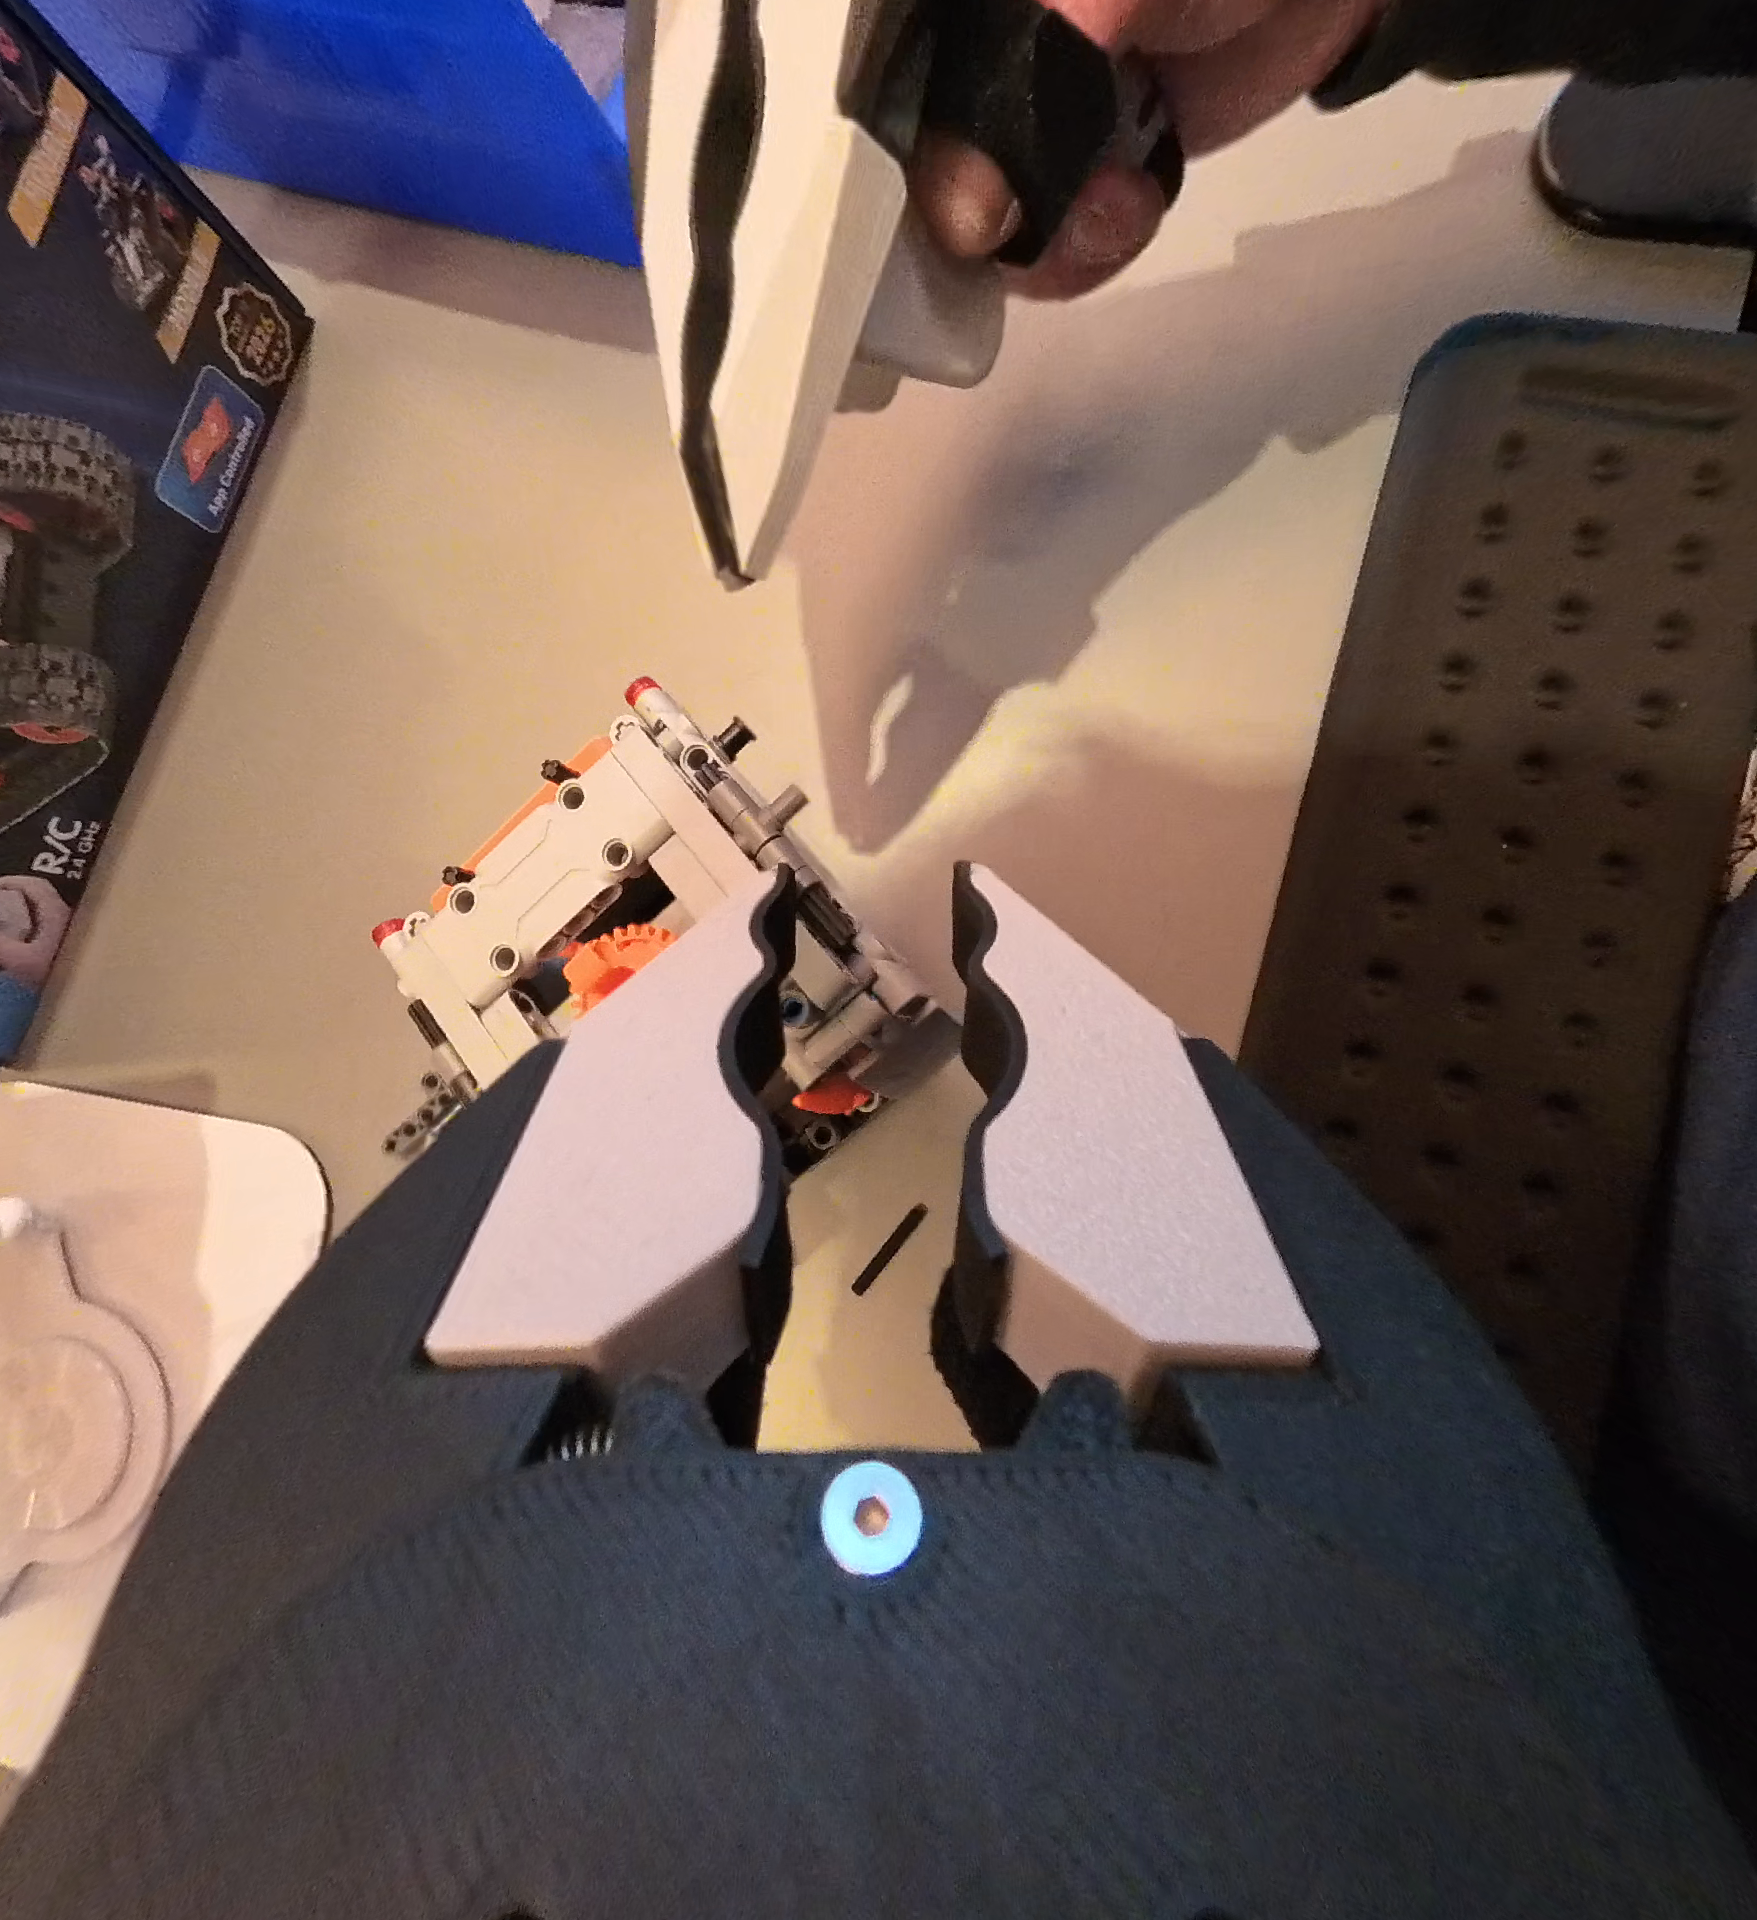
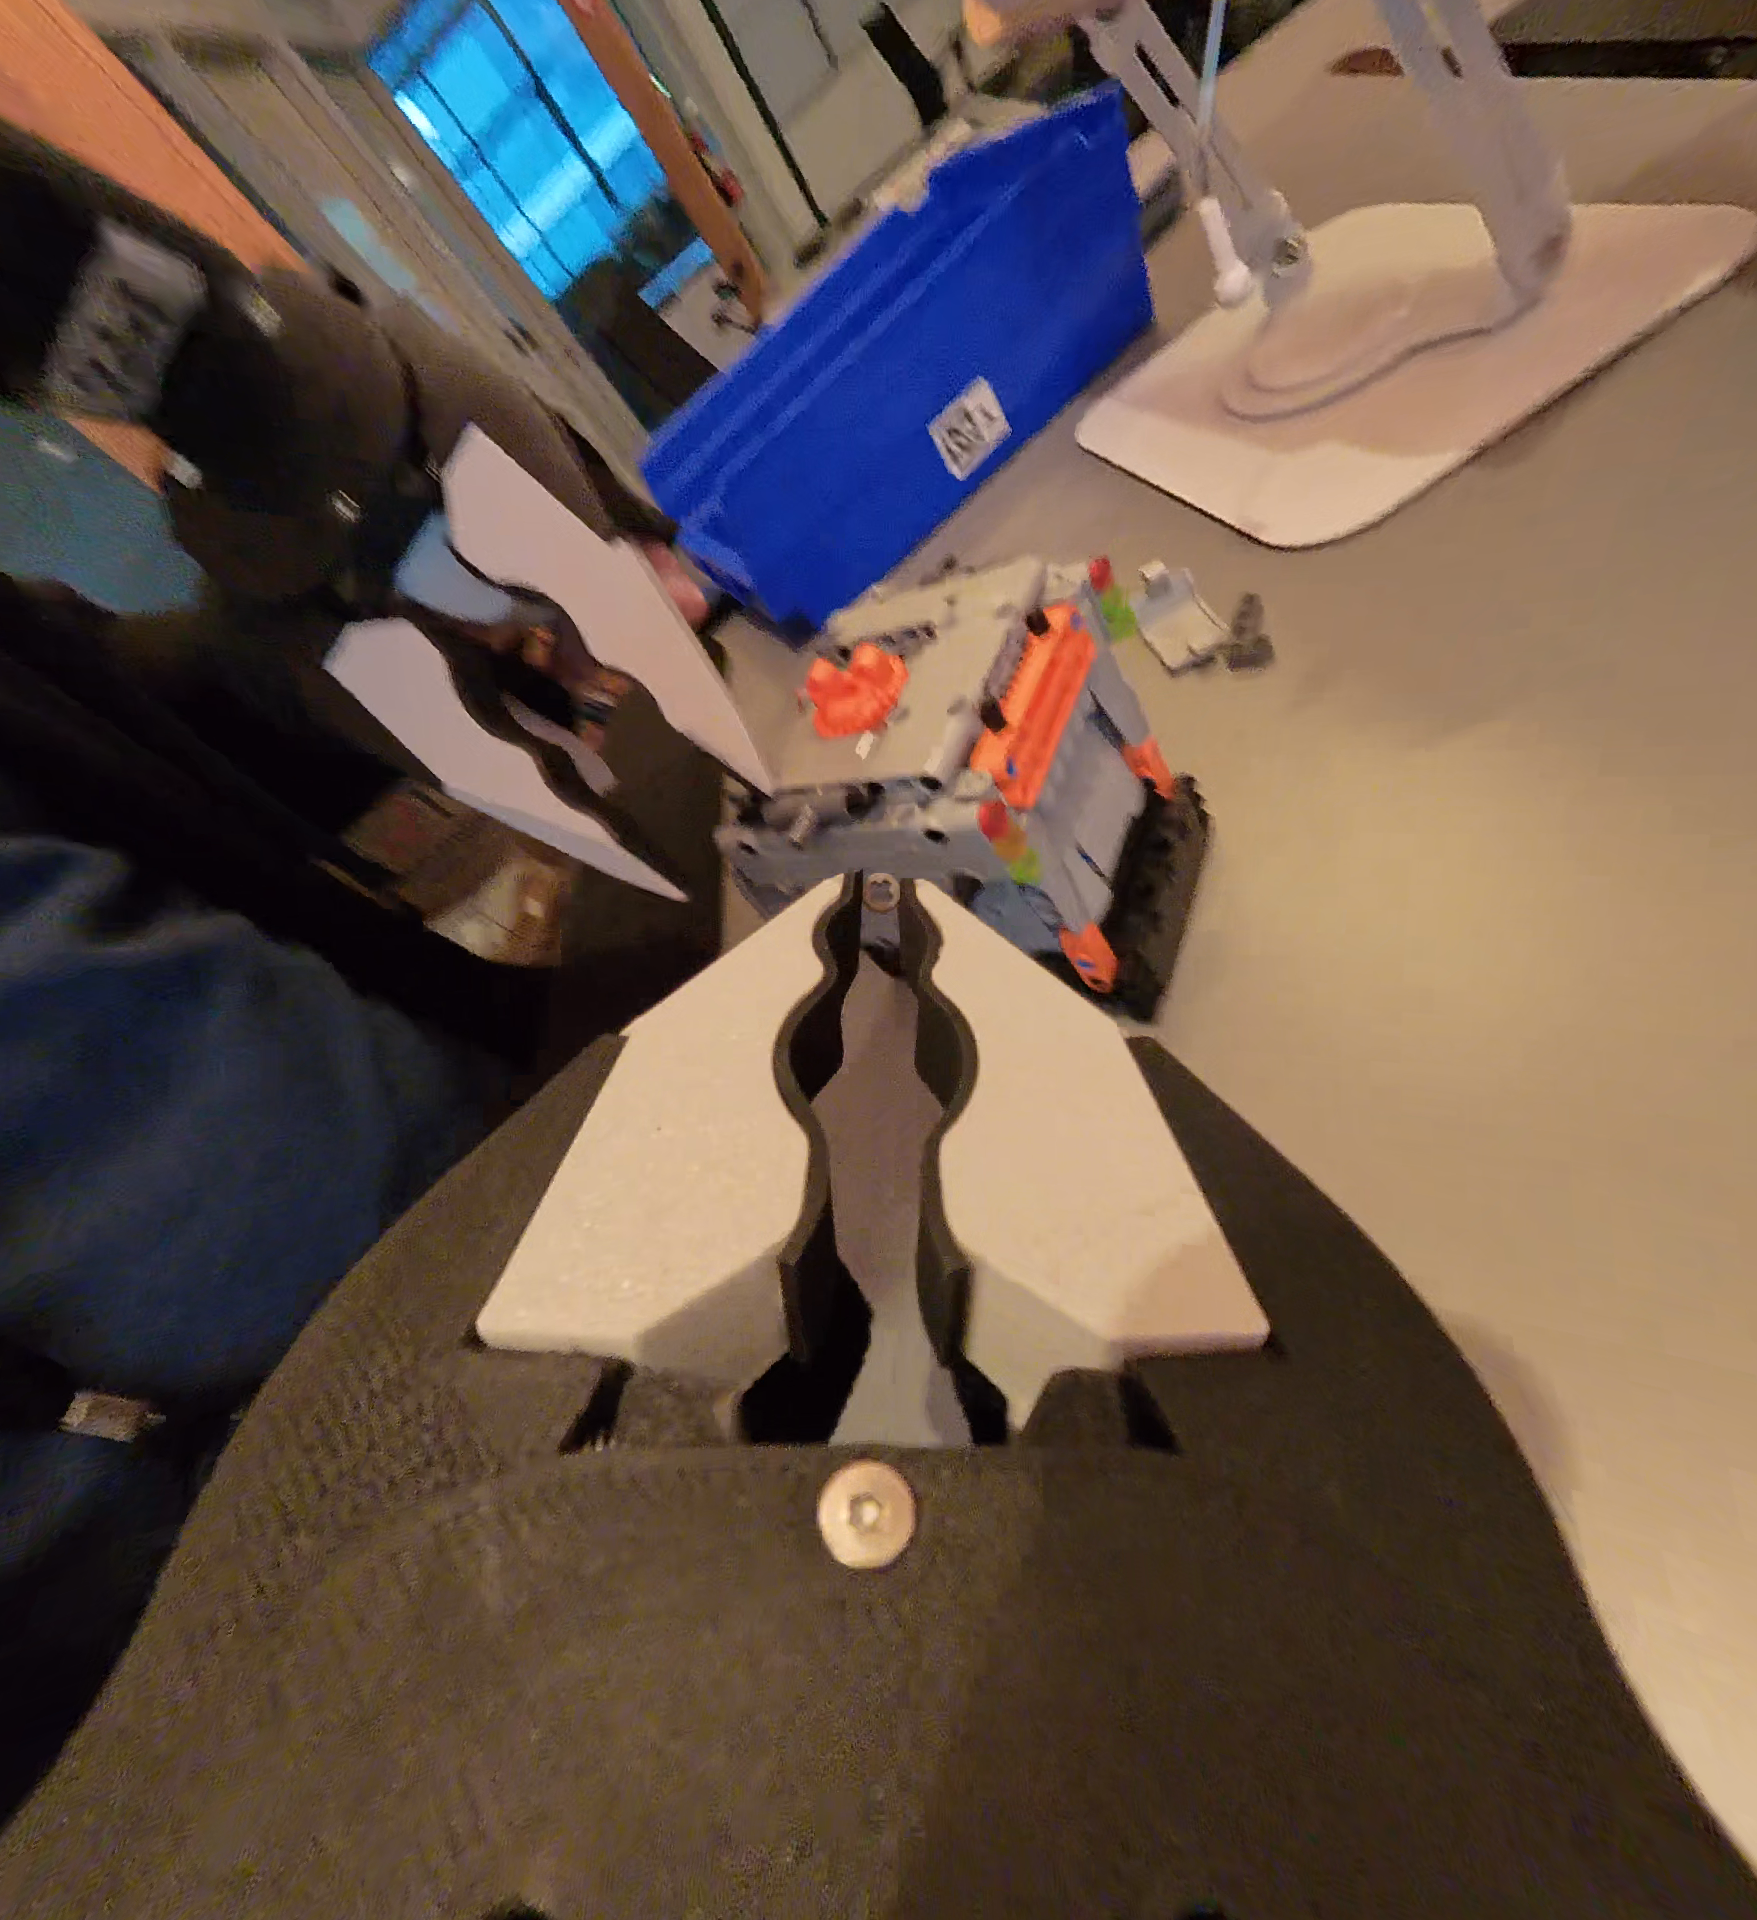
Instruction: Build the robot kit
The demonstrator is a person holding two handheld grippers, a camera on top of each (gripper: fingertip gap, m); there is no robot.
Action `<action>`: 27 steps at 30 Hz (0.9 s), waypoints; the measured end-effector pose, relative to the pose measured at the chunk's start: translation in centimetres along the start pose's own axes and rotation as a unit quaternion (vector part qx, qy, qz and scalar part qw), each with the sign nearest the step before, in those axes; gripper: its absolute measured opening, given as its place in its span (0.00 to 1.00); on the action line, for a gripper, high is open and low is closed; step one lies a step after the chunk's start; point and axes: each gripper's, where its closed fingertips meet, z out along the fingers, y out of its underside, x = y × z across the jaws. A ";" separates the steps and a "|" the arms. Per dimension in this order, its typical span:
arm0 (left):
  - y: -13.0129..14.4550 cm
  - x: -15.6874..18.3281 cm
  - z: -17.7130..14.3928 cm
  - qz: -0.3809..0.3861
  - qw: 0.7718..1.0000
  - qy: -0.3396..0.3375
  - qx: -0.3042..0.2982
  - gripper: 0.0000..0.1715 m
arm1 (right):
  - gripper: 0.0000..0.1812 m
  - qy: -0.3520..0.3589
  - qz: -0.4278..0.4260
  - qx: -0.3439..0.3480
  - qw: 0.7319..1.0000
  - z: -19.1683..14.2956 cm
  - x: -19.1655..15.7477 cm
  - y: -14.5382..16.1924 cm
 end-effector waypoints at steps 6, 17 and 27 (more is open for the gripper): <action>0.1 -0.1 -0.7 -0.019 0.999 -0.019 0.018 0.18 | 0.02 -0.091 0.087 0.063 0.990 1.3 -1.5 -1.1; -4.1 -1.8 -0.8 0.016 0.991 -0.097 0.089 0.13 | 0.02 -0.171 0.159 0.105 0.967 1.3 -3.4 -2.2; -4.9 -2.7 -0.3 0.027 0.984 -0.144 0.104 0.02 | 0.02 -0.180 0.194 0.144 0.954 1.0 -3.6 -2.7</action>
